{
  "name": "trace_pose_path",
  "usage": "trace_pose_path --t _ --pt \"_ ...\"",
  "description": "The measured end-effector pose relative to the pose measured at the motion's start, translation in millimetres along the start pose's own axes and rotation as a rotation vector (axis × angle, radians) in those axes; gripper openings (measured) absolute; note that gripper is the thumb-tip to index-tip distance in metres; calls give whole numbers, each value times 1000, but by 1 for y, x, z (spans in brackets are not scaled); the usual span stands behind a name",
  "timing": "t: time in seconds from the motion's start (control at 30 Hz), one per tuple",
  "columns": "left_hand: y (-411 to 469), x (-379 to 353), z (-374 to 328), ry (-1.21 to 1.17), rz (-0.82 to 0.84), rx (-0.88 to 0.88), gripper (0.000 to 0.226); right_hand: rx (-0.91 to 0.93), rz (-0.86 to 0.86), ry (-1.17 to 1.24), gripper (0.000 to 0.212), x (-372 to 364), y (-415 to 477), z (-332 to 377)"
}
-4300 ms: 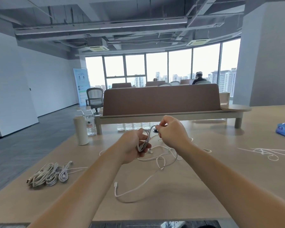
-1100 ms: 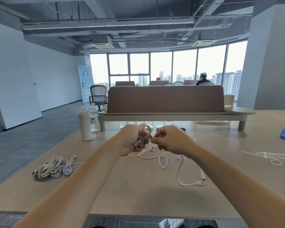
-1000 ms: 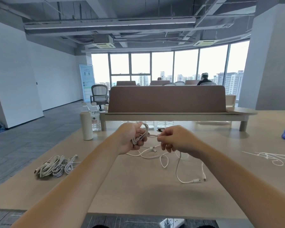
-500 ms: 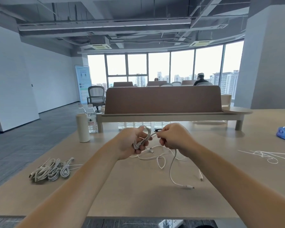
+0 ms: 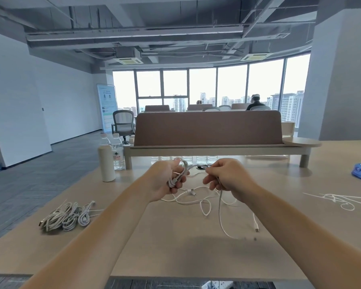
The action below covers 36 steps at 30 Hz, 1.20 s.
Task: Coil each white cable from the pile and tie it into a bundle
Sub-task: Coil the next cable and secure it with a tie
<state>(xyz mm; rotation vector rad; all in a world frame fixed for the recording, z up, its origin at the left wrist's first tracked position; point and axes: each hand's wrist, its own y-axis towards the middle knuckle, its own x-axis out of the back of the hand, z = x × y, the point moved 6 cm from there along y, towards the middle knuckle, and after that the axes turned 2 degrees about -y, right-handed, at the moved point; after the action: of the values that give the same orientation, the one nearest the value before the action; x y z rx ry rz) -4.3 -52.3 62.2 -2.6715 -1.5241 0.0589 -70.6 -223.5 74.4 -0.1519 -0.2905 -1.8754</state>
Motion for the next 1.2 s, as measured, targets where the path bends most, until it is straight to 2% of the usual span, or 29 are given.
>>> trace_pose_path --t 0.2,0.33,0.43,0.5,0.7,0.9,1.07,1.2 --pt "-2 -13 4 53 -34 -3 45 -12 -94 146 13 -7 0 4" --pt "-1 -16 7 59 -60 -17 43 45 -117 154 15 -14 0 9" --pt "0 -15 11 36 -76 5 40 100 -131 49 24 -21 -1 13" --pt "2 -12 13 33 -83 15 39 130 -108 -49 20 -26 -4 16" --pt "3 -9 15 4 -59 40 37 347 -43 -470 24 -36 -16 31" --pt "2 -12 16 24 -80 63 40 331 -78 -476 8 -38 -12 22" --pt "0 -17 18 11 -71 47 52 339 -127 -442 12 -43 -19 24" --pt "-1 -17 16 19 -64 37 43 347 -25 -503 26 -50 -24 25"
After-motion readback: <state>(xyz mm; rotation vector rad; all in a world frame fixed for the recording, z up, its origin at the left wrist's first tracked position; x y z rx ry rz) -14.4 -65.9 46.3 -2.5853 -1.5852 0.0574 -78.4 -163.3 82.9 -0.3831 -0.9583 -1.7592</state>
